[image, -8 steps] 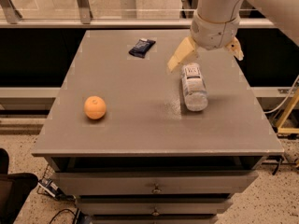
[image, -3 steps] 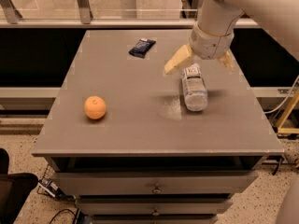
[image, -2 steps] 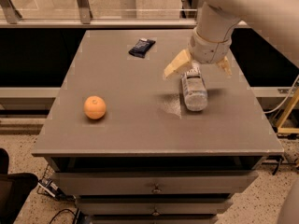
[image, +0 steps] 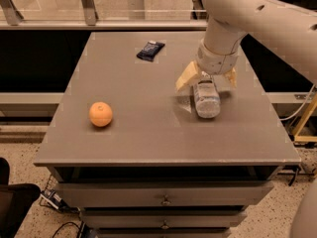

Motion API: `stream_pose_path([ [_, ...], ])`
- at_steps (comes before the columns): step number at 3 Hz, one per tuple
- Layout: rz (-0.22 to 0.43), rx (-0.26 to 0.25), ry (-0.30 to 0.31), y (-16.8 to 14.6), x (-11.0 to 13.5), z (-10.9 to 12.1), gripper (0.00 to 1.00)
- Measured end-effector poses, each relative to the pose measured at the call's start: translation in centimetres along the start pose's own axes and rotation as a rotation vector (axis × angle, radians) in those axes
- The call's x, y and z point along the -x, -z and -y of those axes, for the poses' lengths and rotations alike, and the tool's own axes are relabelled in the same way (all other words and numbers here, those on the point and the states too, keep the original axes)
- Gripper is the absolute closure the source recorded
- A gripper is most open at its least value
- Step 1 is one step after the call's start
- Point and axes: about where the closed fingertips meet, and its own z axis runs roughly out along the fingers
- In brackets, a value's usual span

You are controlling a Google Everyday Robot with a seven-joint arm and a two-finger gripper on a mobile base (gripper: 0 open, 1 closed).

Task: Place blue plastic bottle upright

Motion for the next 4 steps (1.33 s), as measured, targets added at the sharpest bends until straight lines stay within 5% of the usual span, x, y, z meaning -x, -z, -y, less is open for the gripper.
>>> stream_pose_path([
  [3,-0.014,-0.021,0.014,-0.65,0.26,-0.32,0.86],
  [4,-0.015,-0.021,0.015,-0.78,0.27,-0.35,1.00],
])
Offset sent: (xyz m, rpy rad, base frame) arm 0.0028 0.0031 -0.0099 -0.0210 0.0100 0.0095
